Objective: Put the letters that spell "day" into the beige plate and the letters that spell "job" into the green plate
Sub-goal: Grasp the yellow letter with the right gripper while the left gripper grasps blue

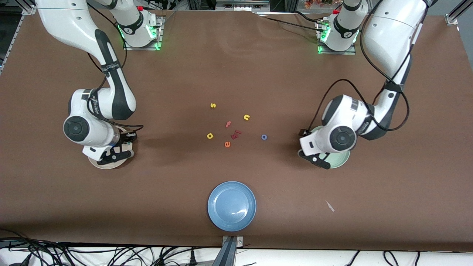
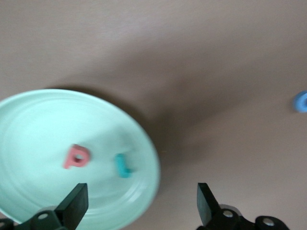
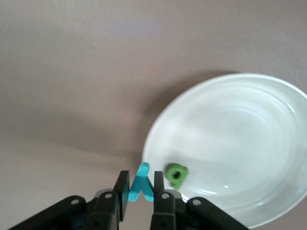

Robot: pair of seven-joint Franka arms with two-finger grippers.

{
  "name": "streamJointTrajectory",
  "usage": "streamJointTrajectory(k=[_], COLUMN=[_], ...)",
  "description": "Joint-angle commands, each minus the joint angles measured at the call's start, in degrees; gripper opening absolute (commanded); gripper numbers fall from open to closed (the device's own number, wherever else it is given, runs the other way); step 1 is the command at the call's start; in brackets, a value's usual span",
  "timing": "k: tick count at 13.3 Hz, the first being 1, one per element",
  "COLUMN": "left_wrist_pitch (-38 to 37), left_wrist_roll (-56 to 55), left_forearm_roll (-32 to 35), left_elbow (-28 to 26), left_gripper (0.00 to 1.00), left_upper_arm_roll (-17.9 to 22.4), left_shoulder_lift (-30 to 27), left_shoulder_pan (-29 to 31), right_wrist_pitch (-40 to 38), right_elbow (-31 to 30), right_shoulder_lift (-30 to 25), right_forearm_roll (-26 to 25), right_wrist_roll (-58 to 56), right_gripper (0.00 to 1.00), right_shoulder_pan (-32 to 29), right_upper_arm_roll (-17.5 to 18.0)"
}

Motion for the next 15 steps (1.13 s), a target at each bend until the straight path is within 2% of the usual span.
streamJointTrajectory(k=[1, 4, 6, 10, 13, 15], left_wrist_pitch=[-0.35, 2.97, 7.10, 13.96, 19.24, 19.69], left_wrist_roll=[-12.77, -27.02, -29.16, -30.58, -29.79, -29.79], left_forearm_roll=[0.08, 0.17, -0.01, 0.17, 0.96, 1.74], left_elbow=[-1.23, -0.71, -1.58, -2.02, -2.02, -2.02], left_gripper=[1.00, 1.00, 1.00, 1.00, 0.98, 0.84], left_upper_arm_roll=[-1.55, -3.41, -3.50, -3.50, -3.50, -3.32], left_shoulder_lift=[-1.41, -0.44, 1.13, 2.72, 4.65, 5.36], left_shoulder_pan=[-4.08, -8.82, -9.63, -11.47, -11.91, -12.18], right_wrist_pitch=[4.85, 7.50, 7.07, 4.43, 4.51, 6.35], right_elbow=[-5.55, -6.18, -5.30, -3.11, -1.70, -1.43], right_shoulder_lift=[-2.41, -1.27, -1.27, -1.97, -1.62, -1.01], right_forearm_roll=[0.38, 0.38, 0.38, 2.48, 2.58, 2.49], right_wrist_roll=[-4.95, -8.55, -8.92, -5.86, -1.10, 2.40], right_gripper=[0.00, 0.00, 0.98, 1.00, 1.00, 1.00], right_shoulder_pan=[-0.68, -3.05, -3.06, -2.53, -2.18, -1.39], right_upper_arm_roll=[-0.76, -0.67, -0.41, 3.27, 9.76, 13.37])
